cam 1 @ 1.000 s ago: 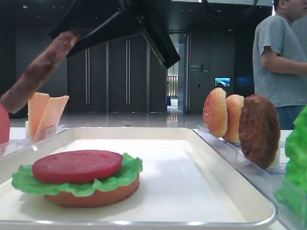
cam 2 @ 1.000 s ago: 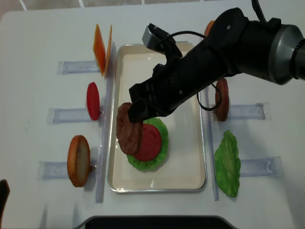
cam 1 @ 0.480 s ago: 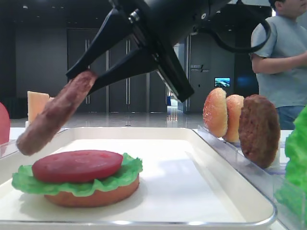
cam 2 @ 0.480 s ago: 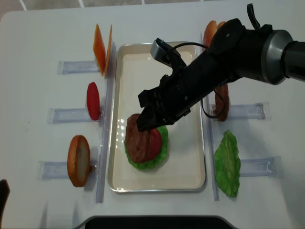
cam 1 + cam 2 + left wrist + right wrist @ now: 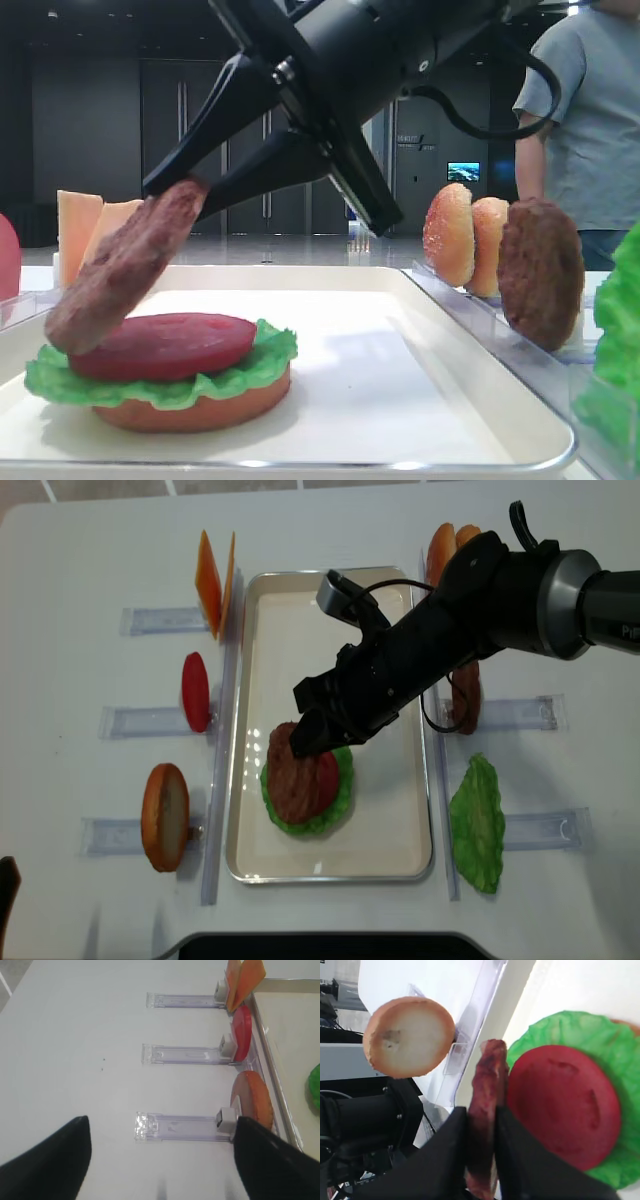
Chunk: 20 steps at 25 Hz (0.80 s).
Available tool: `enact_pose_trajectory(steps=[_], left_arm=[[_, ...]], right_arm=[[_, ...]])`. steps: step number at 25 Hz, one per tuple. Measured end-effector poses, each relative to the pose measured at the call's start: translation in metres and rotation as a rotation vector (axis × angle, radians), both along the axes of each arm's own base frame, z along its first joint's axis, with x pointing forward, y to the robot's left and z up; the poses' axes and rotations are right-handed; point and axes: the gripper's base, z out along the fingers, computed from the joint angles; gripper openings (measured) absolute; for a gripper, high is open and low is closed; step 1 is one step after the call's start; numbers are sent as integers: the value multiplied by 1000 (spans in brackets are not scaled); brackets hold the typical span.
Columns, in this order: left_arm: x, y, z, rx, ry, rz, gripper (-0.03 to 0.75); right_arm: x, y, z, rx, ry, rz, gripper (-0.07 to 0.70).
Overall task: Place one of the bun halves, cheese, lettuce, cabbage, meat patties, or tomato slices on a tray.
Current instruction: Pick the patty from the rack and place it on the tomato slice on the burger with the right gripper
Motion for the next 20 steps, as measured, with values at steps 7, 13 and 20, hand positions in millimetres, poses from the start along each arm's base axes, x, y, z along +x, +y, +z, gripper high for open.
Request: enact_pose_trajectory(steps=[7, 13, 20], left_arm=[[0, 0, 0, 0, 0, 0, 692], [0, 0, 0, 0, 0, 0, 692], [0, 0, 0, 0, 0, 0, 692]], right_arm=[[1, 0, -1, 8, -14, 7, 125], [2, -1, -1, 12, -31, 14, 125], [2, -1, -1, 9, -34, 15, 125]])
